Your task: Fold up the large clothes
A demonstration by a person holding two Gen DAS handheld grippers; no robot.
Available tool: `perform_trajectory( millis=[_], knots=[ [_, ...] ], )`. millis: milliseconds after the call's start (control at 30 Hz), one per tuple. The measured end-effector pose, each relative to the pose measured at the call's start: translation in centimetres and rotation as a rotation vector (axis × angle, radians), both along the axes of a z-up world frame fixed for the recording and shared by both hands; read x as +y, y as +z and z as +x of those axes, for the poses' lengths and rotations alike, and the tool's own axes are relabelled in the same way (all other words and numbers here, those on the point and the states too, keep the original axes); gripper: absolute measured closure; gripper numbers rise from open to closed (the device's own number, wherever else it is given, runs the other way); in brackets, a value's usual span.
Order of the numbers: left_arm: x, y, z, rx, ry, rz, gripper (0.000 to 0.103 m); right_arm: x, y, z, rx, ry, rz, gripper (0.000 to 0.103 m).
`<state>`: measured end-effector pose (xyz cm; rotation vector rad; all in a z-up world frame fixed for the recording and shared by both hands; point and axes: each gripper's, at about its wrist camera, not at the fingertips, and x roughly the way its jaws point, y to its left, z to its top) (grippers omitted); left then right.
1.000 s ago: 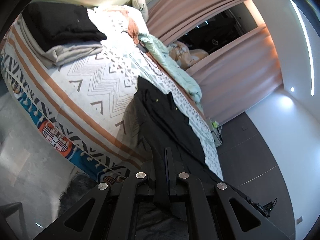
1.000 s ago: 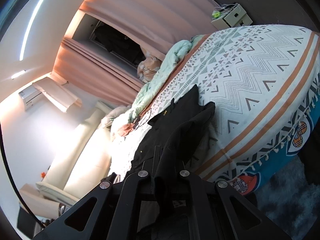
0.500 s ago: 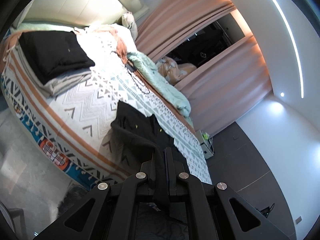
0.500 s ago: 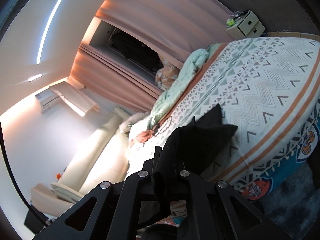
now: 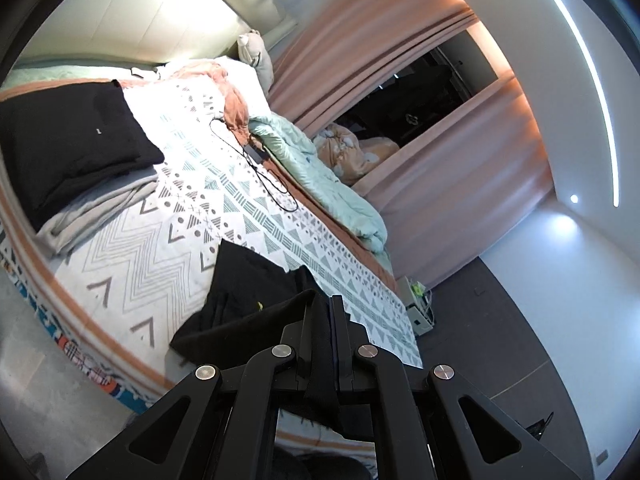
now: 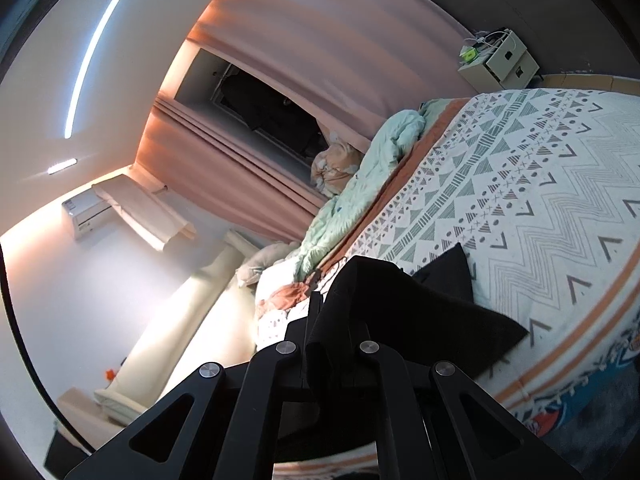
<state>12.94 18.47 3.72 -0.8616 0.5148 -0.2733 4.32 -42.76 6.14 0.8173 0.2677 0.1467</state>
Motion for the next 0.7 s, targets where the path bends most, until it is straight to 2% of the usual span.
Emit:
perform_trajectory(
  millis=[367,533,700],
  knots=[
    [-0.8,0.6,12.7,0.067,-0.002,0.048,0.099,-2.3,0.2,11.7,0.058,-0.025,0.014,0.099],
    [-1.6,-0.6,18.0,0.104,0.001,0.080,0.099,-3.5,-1.0,16.5,0.105,-0.031,0.026,0.099],
    [-2.1,-3.1,22.7,0.157,-0.001,0.096,0.099,-4.6,-3.7,20.7,0.163,-0.043,0.043,0.099]
  ],
)
